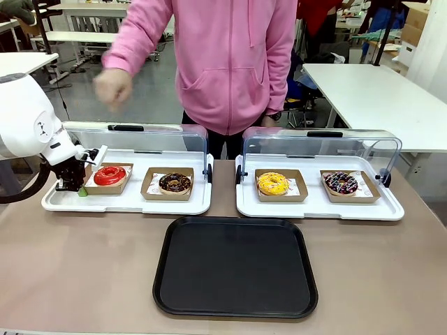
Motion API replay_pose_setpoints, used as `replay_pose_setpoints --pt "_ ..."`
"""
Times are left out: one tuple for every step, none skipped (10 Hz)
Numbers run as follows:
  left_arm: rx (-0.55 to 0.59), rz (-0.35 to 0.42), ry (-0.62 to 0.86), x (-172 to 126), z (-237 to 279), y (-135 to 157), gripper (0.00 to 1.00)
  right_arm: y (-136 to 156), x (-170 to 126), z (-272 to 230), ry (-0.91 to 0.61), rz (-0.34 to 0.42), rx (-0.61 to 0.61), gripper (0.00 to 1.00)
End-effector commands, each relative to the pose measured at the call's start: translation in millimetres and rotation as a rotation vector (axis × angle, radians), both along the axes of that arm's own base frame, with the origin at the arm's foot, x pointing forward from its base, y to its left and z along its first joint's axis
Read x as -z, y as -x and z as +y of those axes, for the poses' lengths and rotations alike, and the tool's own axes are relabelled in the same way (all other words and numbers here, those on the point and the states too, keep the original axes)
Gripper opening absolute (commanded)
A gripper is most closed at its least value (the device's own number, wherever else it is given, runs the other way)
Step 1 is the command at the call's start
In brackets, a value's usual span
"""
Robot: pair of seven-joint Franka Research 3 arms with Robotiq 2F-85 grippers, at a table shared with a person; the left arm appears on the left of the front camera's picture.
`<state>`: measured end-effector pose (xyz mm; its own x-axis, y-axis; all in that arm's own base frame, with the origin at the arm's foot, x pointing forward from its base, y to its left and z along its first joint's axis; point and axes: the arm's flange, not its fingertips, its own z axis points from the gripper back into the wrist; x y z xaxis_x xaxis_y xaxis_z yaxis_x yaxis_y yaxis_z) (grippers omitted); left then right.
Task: Move the first donut from the left to the tray.
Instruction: Pick up the Paper togo box containing the Donut indicated by the person and place it on the Handle tray.
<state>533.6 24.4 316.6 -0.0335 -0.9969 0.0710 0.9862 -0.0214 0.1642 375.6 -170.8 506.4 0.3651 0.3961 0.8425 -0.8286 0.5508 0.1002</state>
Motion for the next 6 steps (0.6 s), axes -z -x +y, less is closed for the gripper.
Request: replay_pose_setpoints --pt "-0.006 -0.002 0.008 1 0 1 0.0 -2 -1 2 -0.018 -0.024 -0.003 1.0" --pt "-0.006 -0.002 0.008 1 0 1 0.0 -2 -1 2 -0.018 -0.024 -0.003 1.0" --pt "0.0 0.0 0.0 0 0 0 0.02 -2 -1 2 -0.018 -0.024 -0.003 1.0" --pt "-0.006 -0.068 0.029 -14 -2 6 0.02 -2 -1 2 -0.018 -0.024 -0.003 1.0" --pt "-0.022 -0.117 0.022 -28 -7 15 0.02 -2 -1 2 -0.018 -0.024 -0.003 1.0" --pt "-0.028 -0.14 0.028 -42 -14 24 0.02 -2 -1 2 -0.018 -0.024 -0.003 1.0"
